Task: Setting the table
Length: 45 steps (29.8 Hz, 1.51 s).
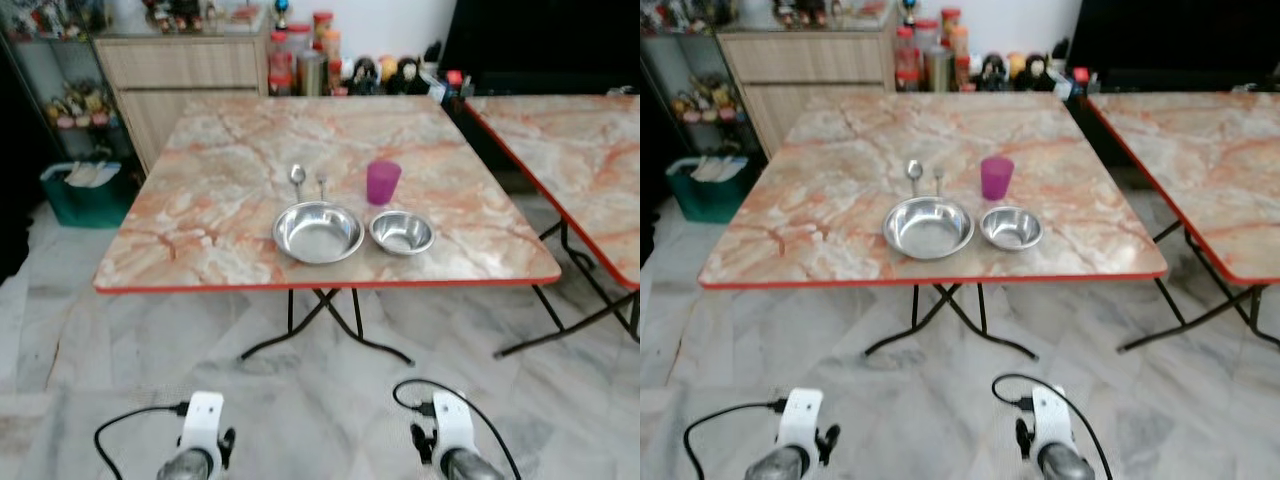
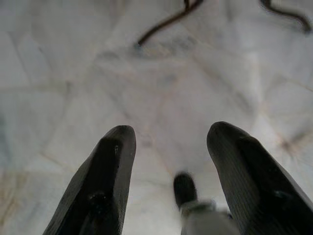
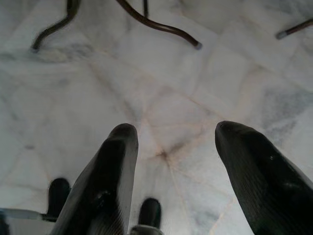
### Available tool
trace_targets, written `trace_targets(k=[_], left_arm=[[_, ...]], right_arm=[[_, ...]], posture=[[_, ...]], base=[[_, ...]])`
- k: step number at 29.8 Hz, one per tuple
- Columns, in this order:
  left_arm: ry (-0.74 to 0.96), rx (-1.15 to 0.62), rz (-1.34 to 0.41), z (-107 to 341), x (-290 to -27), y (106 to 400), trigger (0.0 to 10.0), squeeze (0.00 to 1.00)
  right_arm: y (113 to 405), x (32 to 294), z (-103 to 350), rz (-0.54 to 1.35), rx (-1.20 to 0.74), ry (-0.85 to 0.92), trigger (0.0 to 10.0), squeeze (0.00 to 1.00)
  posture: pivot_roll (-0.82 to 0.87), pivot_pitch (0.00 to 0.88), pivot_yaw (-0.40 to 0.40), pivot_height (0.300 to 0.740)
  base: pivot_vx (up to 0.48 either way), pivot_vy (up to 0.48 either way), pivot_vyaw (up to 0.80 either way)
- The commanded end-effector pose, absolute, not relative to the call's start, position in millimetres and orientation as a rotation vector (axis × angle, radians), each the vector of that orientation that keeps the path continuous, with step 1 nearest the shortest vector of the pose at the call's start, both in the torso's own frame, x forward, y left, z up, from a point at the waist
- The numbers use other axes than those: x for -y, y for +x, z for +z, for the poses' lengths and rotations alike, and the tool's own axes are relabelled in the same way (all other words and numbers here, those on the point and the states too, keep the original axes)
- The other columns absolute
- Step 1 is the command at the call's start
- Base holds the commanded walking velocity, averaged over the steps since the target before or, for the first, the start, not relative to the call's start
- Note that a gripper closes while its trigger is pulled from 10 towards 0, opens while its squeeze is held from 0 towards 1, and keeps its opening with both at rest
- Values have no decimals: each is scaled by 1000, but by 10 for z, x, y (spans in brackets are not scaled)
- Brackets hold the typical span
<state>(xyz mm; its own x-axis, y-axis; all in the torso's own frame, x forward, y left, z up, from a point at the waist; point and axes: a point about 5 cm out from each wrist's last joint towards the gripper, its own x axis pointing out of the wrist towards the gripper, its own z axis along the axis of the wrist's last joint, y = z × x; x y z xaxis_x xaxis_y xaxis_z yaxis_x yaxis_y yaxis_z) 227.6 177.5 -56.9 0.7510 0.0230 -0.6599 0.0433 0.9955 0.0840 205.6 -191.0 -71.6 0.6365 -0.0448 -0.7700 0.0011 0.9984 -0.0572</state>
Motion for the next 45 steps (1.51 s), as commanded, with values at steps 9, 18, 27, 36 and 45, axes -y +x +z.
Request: trace_targets(k=[9, 18, 27, 36, 45], left_arm=[[126, -366, 140, -61, -1998, 2750, 10000, 0], [158, -125, 69, 334, -1799, 3050, 10000, 0], [139, 64, -30, 772, -1507, 3342, 10000, 1000], [-16, 87, -41, 940, -1433, 3478, 10000, 0], [-19, 114, -38, 1020, -1432, 3517, 10000, 0]], right_arm=[[2018, 1954, -732, -27, -896, -70, 10000, 0], [2033, 1926, -728, -22, -894, -67, 10000, 0], [2015, 1912, -740, -30, -897, -55, 10000, 0], [1999, 1942, -743, -57, -894, -44, 10000, 0], [1967, 1939, -763, -56, -912, -55, 10000, 0]], posture=[[36, 0, -23, 740], [50, 0, -28, 740], [44, 0, -23, 740], [30, 0, -8, 740], [29, 0, -6, 740]], base=[[0, 0, 0], [0, 0, 0], [0, 0, 0], [75, 0, 0], [410, 0, 0]])
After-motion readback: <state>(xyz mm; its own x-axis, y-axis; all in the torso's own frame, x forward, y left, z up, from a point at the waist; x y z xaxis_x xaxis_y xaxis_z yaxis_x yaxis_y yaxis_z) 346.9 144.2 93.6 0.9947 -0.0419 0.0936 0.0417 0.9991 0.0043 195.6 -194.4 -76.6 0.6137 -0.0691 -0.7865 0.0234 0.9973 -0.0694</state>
